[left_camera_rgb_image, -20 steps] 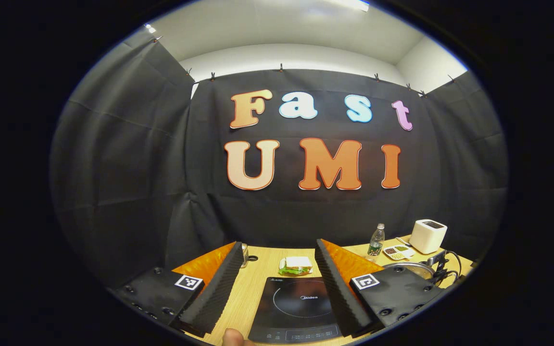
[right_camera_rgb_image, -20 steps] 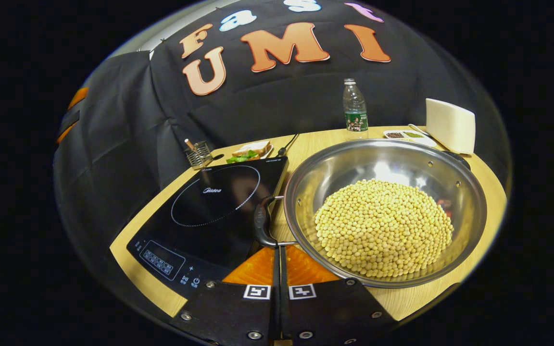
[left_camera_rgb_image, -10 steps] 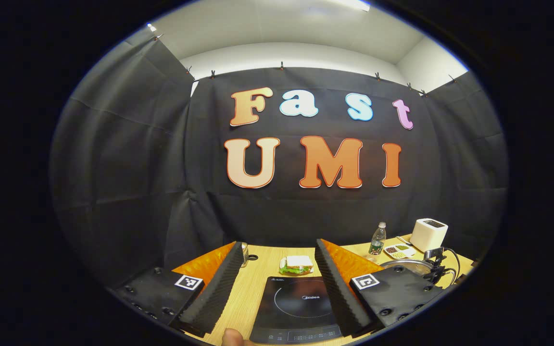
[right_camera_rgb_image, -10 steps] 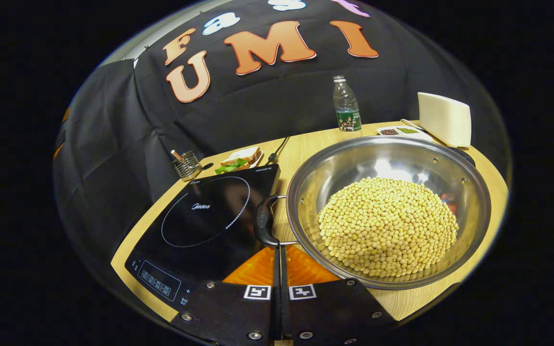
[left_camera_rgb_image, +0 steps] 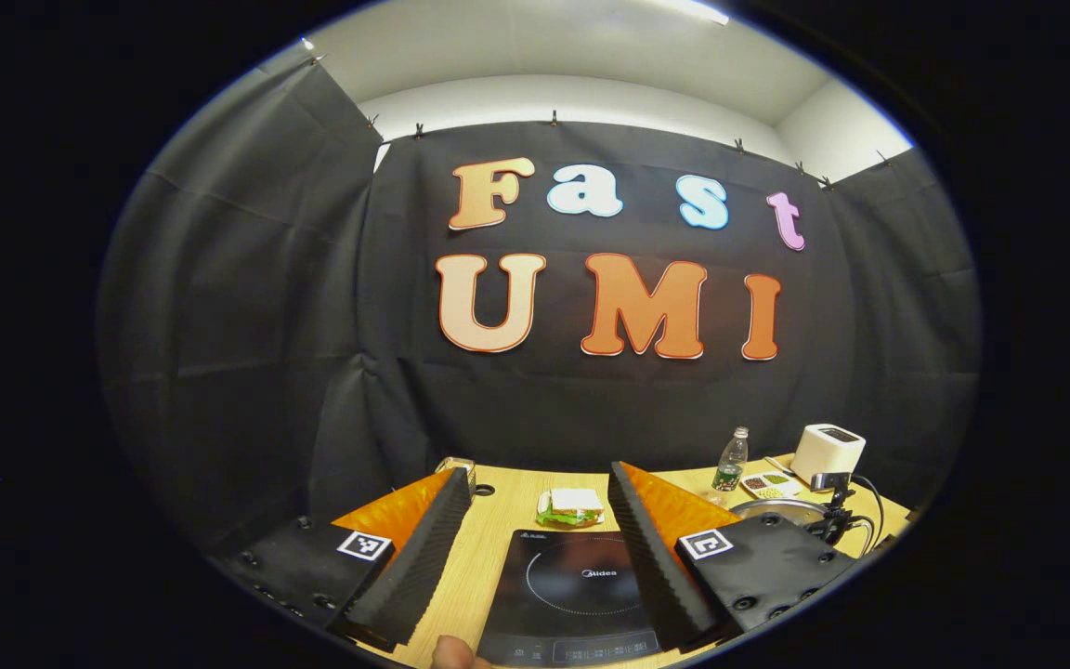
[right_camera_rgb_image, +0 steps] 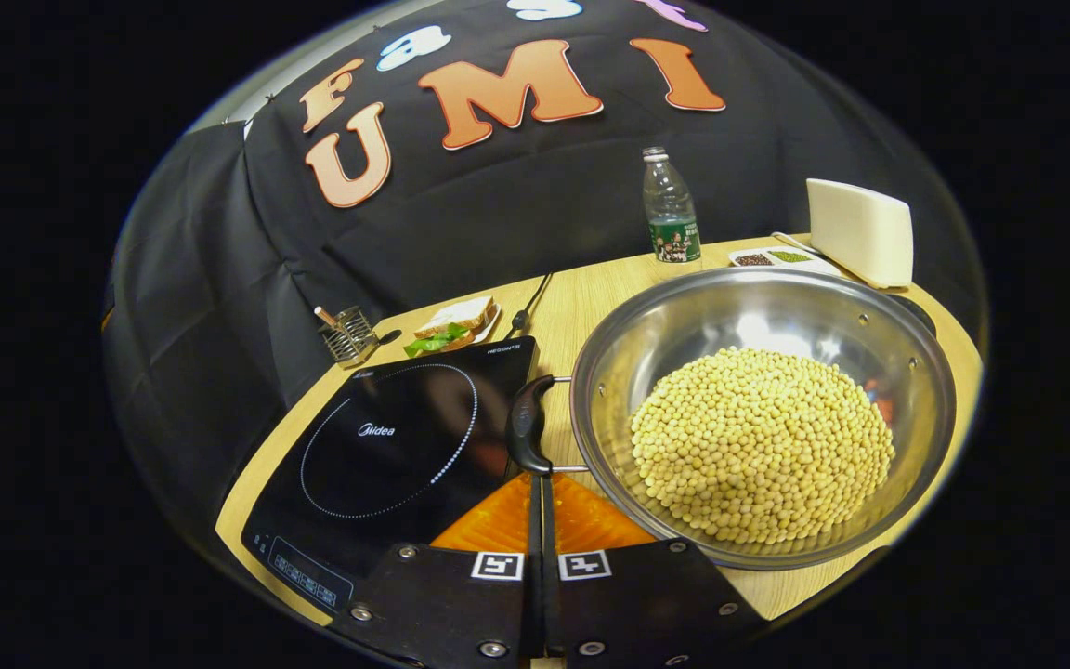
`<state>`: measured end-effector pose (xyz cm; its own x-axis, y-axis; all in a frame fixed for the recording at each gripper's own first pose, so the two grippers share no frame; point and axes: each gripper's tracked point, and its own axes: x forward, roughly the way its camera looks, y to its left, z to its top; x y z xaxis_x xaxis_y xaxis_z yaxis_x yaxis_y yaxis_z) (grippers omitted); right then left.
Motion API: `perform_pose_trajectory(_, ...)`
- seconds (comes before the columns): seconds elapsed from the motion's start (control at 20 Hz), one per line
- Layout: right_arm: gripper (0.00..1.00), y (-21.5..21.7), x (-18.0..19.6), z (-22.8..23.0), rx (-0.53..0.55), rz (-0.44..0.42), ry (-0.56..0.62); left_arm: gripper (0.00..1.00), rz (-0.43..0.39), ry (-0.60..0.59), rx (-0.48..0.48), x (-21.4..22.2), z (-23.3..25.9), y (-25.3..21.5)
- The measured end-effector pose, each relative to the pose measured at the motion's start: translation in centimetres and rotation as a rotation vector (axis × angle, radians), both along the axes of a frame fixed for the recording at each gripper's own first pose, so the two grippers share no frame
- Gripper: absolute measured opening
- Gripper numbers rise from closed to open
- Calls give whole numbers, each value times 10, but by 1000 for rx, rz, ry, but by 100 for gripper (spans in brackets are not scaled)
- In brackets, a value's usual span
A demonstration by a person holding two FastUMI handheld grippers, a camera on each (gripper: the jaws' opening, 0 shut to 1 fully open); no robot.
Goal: First push the handle of the pot to place it horizontally, then grasp the pot with both hands and set it on the induction cooktop.
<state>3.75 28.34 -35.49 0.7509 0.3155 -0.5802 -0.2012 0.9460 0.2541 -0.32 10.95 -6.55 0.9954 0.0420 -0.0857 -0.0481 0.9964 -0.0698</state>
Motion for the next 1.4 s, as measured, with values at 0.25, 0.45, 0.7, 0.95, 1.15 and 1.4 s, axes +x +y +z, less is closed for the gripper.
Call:
perform_pose_trajectory(0.25,0,-2,-5,7,-10,20,-2,97,-18,5,8,5,-8,-6)
perform_pose_trajectory(0.45,0,-23,-14,49,19,19,-79,97,-42,-8,-37,14,-6,-23)
perform_pose_trajectory(0.7,0,-70,-16,101,-13,0,-193,98,-96,-19,-70,18,-3,-61)
perform_pose_trajectory(0.95,0,-121,-12,140,-55,-51,-287,97,-130,-29,-45,20,-3,-102)
perform_pose_trajectory(1.15,1,-155,-11,156,-82,-79,-329,97,-161,-31,-44,24,-10,-138)
perform_pose_trajectory(1.4,2,-193,-8,160,-92,-124,-337,97,-220,14,-66,38,-32,-185)
